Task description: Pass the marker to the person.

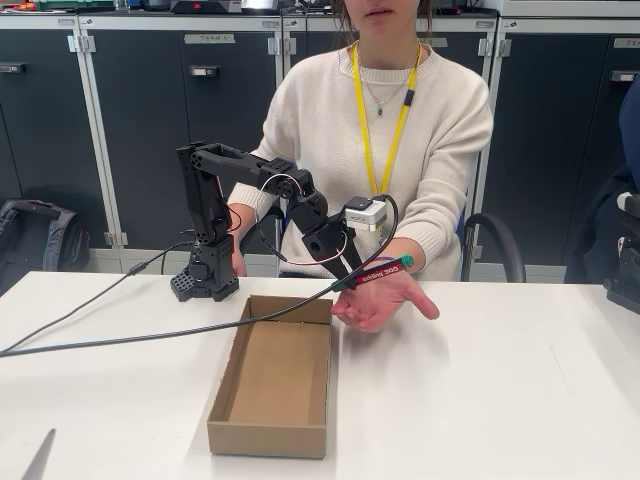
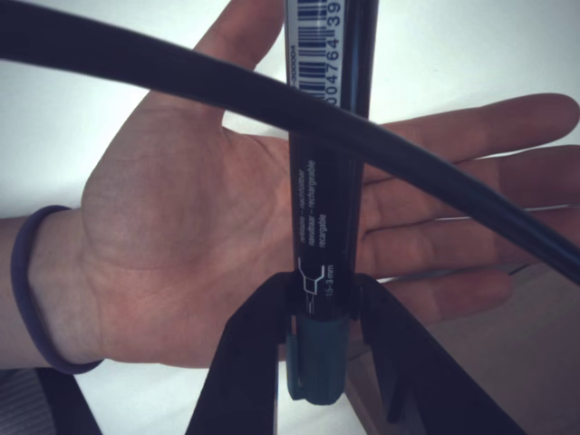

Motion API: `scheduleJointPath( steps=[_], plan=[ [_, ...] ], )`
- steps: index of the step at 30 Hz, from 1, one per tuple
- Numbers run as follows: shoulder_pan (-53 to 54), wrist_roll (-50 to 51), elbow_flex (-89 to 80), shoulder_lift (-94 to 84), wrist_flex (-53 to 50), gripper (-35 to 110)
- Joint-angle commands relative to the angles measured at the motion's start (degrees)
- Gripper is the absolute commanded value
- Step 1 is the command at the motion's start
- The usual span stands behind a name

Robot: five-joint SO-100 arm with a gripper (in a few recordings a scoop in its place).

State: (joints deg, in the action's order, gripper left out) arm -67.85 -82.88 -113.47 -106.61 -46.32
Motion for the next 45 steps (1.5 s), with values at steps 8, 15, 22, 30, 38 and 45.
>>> scheduleJointPath(
  steps=[8,15,22,30,38,45],
  plan=[
    [0.9,-0.6,0.6,-1.3,2.4,37],
    [0.7,-0.6,-0.2,-1.9,3.8,37],
    [1.1,-0.7,-1.3,-2.5,4.7,37],
    [1.5,-0.7,-2.2,-3.1,5.7,37],
    [1.9,-0.9,-2.9,-3.3,6.7,37],
    [1.6,-0.9,-3.1,-3.6,6.9,37]
  ],
)
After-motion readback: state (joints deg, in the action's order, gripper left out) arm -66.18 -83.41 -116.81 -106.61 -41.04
